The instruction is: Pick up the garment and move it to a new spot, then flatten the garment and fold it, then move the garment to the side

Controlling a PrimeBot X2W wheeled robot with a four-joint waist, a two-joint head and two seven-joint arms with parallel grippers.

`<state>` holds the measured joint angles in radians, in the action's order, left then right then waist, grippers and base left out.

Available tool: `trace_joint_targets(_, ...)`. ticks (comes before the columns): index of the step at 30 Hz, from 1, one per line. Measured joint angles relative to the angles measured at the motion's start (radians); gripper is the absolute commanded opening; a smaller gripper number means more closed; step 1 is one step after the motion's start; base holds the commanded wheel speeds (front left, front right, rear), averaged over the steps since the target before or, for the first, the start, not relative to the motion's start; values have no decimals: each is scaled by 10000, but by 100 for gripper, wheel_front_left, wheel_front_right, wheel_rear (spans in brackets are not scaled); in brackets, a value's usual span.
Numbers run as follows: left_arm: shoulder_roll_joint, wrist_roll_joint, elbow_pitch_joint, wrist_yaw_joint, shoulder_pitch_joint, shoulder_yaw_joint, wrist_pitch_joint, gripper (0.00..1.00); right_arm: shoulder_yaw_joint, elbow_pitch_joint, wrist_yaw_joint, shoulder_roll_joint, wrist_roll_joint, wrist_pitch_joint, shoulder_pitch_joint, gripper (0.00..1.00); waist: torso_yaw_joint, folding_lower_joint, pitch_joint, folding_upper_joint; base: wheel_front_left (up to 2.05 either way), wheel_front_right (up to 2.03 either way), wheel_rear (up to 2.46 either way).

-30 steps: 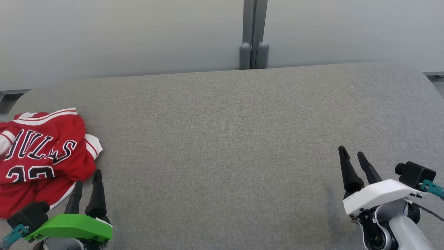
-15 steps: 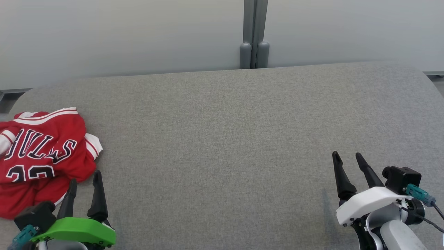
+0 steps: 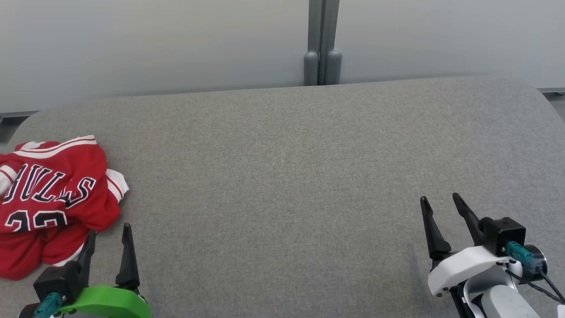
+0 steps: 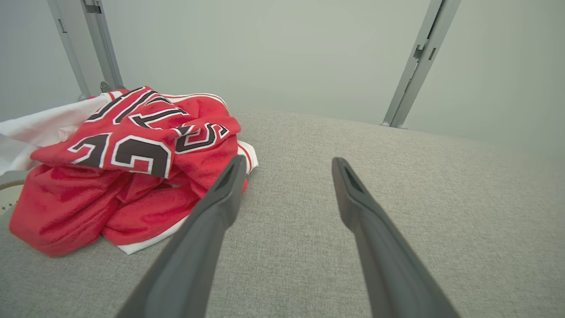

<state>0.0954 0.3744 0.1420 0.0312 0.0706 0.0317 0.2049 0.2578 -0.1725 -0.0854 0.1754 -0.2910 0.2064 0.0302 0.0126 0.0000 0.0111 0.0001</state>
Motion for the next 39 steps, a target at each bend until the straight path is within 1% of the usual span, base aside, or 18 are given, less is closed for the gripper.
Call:
trace_joint_targets(4, 0, -570, 2, -21, 18, -13, 130, 100, 27, 75, 54, 151, 487, 117, 25, 100, 0, 0, 32, 0, 0, 0, 0)
trace_joint_targets(15, -10, -2211, -36, -69, 55, -142, 441, 100, 61, 424, 238, 288, 1827, 443, 174, 100, 16, 0, 90, 0, 0, 0, 0)
trace_joint_targets(22, -73, -2242, -35, -153, 143, -309, 441, 100, -211, 497, 255, 234, 1787, 453, 363, 100, 18, 0, 90, 0, 0, 0, 0)
trace_joint_targets(29, -119, -2236, 71, -401, 165, -330, 441, 100, -332, 533, 414, 219, 1776, 453, 405, 100, -8, 0, 104, 0, 0, 0, 0)
trace_joint_targets(38, -163, -2194, 173, -508, 166, -433, 441, 100, -504, 579, 504, 211, 1789, 453, 412, 100, -38, 0, 145, 0, 0, 0, 0)
trace_joint_targets(39, -165, -2196, 180, -566, 166, -462, 441, 100, -516, 581, 556, 209, 1791, 453, 413, 100, -37, 0, 152, 0, 0, 0, 0)
